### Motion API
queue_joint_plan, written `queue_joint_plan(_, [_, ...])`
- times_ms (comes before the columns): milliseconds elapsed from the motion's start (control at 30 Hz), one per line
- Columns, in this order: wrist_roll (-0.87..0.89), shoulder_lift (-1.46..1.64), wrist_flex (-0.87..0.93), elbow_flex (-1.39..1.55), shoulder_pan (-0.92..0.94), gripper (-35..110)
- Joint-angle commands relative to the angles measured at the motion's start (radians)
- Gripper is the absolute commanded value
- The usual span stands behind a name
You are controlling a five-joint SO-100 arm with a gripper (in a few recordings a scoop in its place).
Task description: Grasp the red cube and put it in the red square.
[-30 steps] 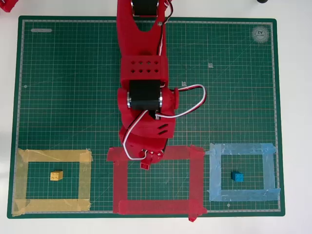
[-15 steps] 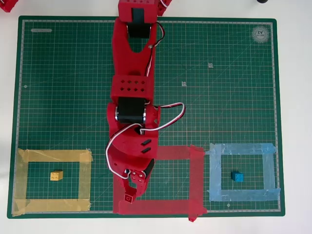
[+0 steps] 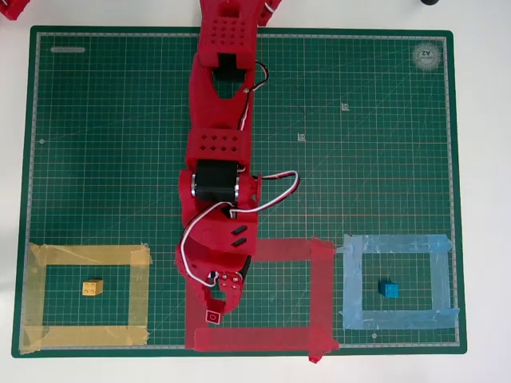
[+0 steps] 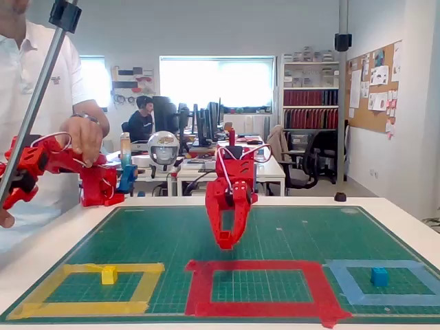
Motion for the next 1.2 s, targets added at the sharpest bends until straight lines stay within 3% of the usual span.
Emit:
queue_joint_plan(0, [-0.167,0.015,0.031,-0.101,-0.017,-1])
queue_joint_plan(233, [-0.258,-0.043,-0.1,-0.1,-0.006,-1])
queue_joint_plan(700, [-0.275,-0.104,-0.104,-0.067,0.06,-1])
queue_joint_plan(933, [-0.276,-0.126,-0.299,0.008,0.094,-1])
queue_joint_plan(1167, [-0.276,-0.126,-0.313,0.011,0.095,0])
